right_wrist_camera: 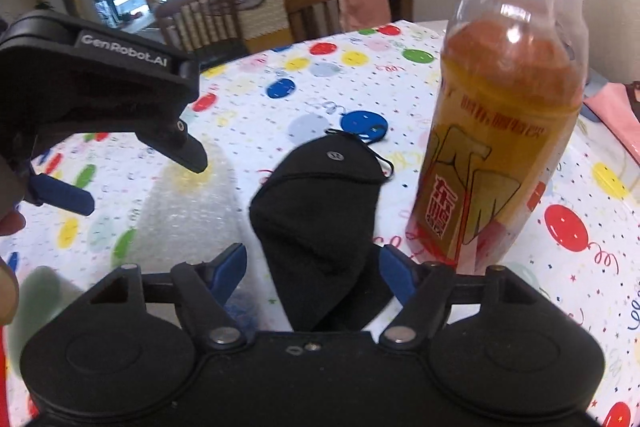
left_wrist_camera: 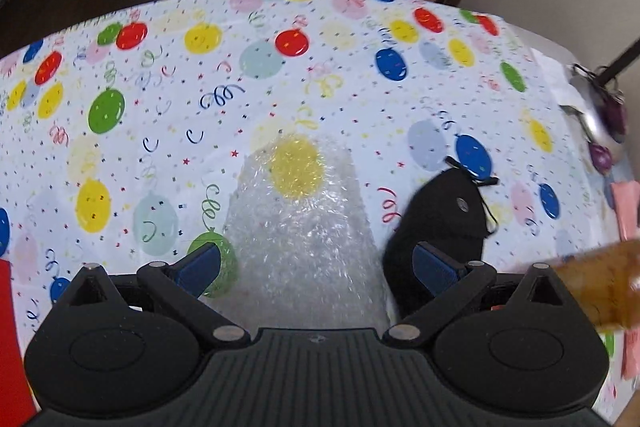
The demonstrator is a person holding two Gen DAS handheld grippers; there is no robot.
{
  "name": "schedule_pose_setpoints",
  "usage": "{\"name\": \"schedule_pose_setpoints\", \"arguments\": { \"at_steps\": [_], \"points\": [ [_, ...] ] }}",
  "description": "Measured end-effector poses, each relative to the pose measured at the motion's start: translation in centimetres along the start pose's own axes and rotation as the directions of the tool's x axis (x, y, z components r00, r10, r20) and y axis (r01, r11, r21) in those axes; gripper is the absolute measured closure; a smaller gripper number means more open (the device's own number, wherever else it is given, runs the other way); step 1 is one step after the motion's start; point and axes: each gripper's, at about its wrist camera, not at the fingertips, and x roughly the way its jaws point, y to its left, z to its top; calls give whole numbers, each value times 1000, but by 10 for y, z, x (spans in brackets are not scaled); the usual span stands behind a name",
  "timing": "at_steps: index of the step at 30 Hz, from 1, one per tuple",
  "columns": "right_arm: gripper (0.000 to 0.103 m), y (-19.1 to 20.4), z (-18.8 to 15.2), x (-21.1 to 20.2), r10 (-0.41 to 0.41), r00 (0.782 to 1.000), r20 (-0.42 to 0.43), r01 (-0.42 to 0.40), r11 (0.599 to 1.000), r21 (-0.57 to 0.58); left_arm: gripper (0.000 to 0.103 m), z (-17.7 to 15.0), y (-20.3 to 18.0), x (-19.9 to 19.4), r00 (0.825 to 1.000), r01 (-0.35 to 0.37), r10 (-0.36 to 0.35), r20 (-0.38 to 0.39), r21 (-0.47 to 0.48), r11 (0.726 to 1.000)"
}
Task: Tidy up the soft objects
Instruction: 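Grasp the bubble wrap with the left tool while the right tool grasps the black mask, then carry the bubble wrap with the left tool while the right tool carries the mask to the box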
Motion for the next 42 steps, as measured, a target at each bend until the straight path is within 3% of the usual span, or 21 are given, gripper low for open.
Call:
{"name": "schedule_pose_setpoints", "arguments": {
  "at_steps": [11,19,22,27,29,34,42],
  "points": [
    [33,11,-4,22,-71,997,-32,70,997,-24,1,5,-3,47,996,-71,68,-50,-64,995],
    [49,13,-7,25,-84,996,-16,83,994,-65,6,-1,-2,60,995,-83,78,-59,-87,993],
    [59,14,-7,24,-71,997,-12,69,994,-79,17,-4,0,59,996,-87,83,-44,-98,991],
    [76,16,-6,22,-58,998,-1,57,994,-98,58,-6,-2,52,995,-99,99,-14,-91,991],
    [81,15,-5,21,-42,999,1,42,994,-97,70,-7,-1,49,996,-91,91,-6,-99,991],
    [88,13,-1,10,-14,999,34,17,995,-98,79,-11,1,42,997,-70,71,10,-99,993],
    [90,3,7,-22,54,994,96,-45,995,-93,80,-21,0,13,999,-14,17,42,-80,997]
  ]
}}
